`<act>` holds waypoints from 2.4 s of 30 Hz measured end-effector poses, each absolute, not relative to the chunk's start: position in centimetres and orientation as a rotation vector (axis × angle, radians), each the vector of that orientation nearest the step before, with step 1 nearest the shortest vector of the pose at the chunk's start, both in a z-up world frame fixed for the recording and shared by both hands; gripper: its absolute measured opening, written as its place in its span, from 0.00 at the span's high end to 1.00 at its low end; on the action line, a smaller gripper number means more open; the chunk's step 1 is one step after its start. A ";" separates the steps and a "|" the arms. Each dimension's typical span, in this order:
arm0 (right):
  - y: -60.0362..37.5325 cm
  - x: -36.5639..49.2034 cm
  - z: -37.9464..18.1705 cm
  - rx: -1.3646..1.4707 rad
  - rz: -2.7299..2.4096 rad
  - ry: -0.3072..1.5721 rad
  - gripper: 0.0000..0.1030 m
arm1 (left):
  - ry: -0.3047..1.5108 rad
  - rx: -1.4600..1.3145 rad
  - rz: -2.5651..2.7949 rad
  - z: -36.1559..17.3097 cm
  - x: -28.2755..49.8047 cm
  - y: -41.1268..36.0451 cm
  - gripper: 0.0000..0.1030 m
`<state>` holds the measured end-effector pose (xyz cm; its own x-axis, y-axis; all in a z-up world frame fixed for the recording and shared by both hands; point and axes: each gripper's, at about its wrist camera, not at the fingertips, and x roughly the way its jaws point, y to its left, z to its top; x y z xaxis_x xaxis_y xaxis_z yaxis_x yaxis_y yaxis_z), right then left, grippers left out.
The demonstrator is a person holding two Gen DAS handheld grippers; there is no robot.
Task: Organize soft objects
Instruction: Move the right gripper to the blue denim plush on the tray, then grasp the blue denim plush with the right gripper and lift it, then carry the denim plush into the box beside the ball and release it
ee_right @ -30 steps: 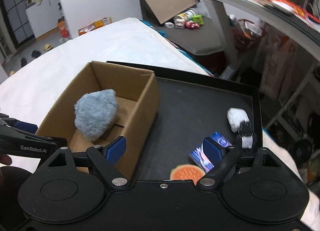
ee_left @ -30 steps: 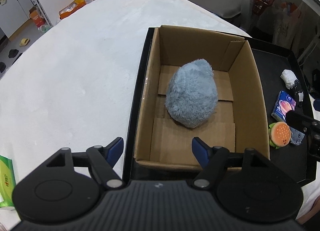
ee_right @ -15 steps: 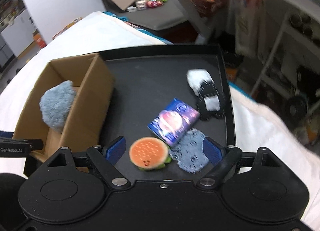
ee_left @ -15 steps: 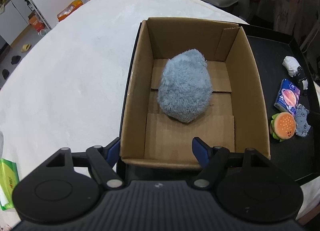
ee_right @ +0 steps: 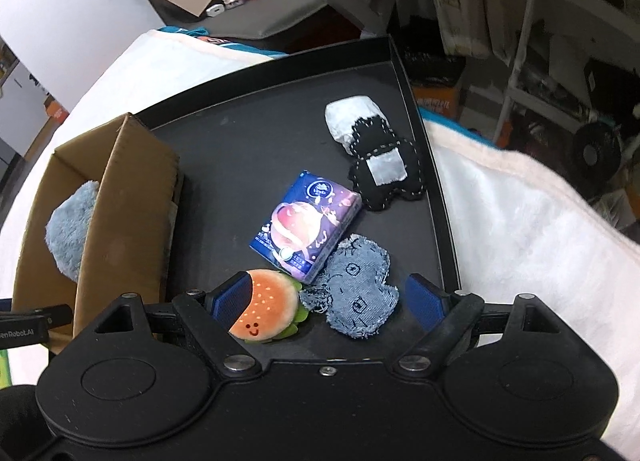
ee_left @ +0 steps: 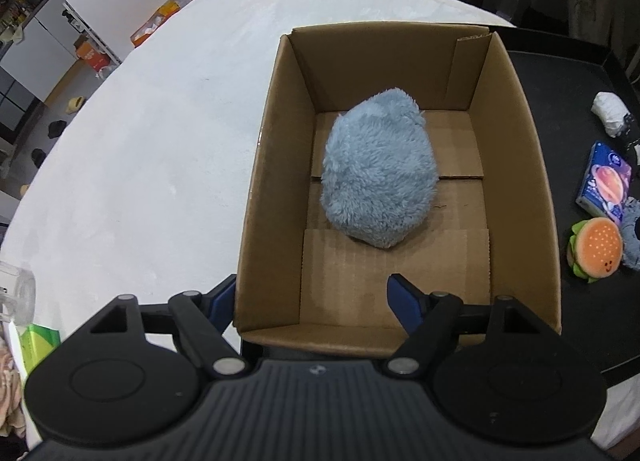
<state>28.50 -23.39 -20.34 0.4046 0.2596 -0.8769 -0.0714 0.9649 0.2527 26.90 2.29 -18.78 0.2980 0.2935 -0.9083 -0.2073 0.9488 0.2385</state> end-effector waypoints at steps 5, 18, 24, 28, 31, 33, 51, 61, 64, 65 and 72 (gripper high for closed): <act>-24.4 28.9 -21.5 0.249 0.203 1.174 0.26 | 1.238 0.109 0.359 -19.0 27.3 1.7 0.23; -24.9 28.8 -22.6 0.303 0.252 1.228 0.84 | 1.234 0.166 0.356 -18.6 27.4 0.9 0.23; -25.6 28.4 -21.6 0.348 0.255 1.193 0.87 | 1.232 0.155 0.346 -18.4 27.0 1.2 0.23; -25.8 28.2 -20.8 0.369 0.271 1.173 0.88 | 1.224 0.145 0.341 -18.0 26.6 1.5 0.23; -25.9 27.9 -20.0 0.381 0.285 1.152 0.88 | 1.216 0.135 0.337 -17.7 26.4 1.7 0.23; -25.8 27.9 -19.7 0.379 0.290 1.143 0.88 | 1.208 0.127 0.335 -17.5 26.3 1.9 0.23; -21.0 27.6 -13.5 0.279 0.379 1.049 0.88 | 1.163 -0.002 0.316 -16.6 25.3 5.0 0.23; -16.3 27.7 -10.5 0.222 0.430 0.988 0.88 | 1.132 -0.053 0.283 -16.5 24.7 6.1 0.23; -14.9 27.7 -10.3 0.191 0.445 0.979 0.88 | 1.122 -0.088 0.281 -16.5 24.5 6.6 0.24; -14.5 27.7 -10.2 0.183 0.446 0.977 0.88 | 1.119 -0.096 0.281 -16.5 24.4 6.8 0.24; -12.3 28.3 -9.9 0.119 0.435 0.969 0.87 | 1.102 -0.140 0.267 -16.6 24.2 7.8 0.27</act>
